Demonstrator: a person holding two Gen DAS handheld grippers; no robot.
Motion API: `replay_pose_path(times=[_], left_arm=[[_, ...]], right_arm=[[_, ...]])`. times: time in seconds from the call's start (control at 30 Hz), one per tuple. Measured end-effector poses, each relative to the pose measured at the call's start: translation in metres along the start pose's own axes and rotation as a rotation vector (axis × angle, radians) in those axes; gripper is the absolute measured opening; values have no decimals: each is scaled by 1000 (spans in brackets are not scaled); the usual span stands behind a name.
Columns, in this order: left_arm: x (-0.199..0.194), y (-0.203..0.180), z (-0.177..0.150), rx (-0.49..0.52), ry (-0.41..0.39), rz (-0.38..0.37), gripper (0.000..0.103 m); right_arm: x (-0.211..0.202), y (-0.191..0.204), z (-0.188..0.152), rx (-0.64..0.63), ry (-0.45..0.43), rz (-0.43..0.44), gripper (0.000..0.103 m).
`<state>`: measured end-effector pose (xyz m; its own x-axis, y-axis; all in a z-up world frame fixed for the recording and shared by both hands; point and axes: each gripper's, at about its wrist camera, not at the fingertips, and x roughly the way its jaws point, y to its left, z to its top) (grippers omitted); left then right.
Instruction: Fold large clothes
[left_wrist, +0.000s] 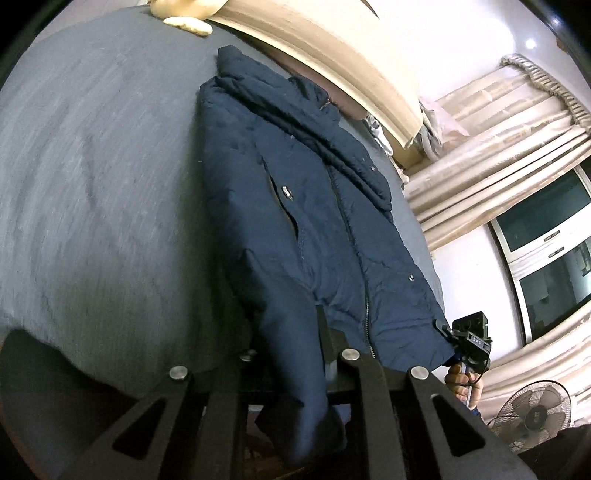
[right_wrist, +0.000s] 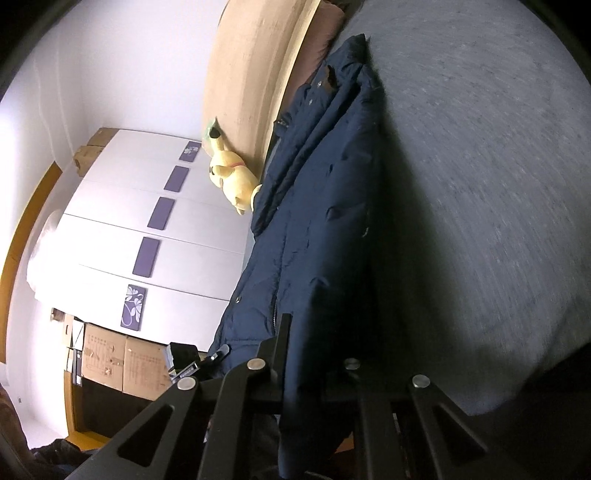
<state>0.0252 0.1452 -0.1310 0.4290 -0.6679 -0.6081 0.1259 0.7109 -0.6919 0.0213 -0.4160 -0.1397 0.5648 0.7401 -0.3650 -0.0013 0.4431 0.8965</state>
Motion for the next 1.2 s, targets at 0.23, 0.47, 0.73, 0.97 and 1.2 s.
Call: replay_pose_path(times=[0.23, 0.47, 0.73, 0.97, 1.2], left_arm=[[0, -1, -7, -8, 7, -5, 13], [2, 2, 0, -2, 8, -19, 13], [-12, 5, -1, 40, -2, -22, 13], [-33, -17, 8, 115, -43, -26, 13], [-40, -26, 6, 152, -57, -24, 13]], right_arm=[[-11, 2, -14, -11, 15, -23, 11], [-11, 7, -16, -22, 22, -24, 11], [-9, 19, -16, -51, 18, -21, 11], [-16, 40, -12, -114, 4, 12, 11], [-26, 53, -15, -159, -12, 25, 11]])
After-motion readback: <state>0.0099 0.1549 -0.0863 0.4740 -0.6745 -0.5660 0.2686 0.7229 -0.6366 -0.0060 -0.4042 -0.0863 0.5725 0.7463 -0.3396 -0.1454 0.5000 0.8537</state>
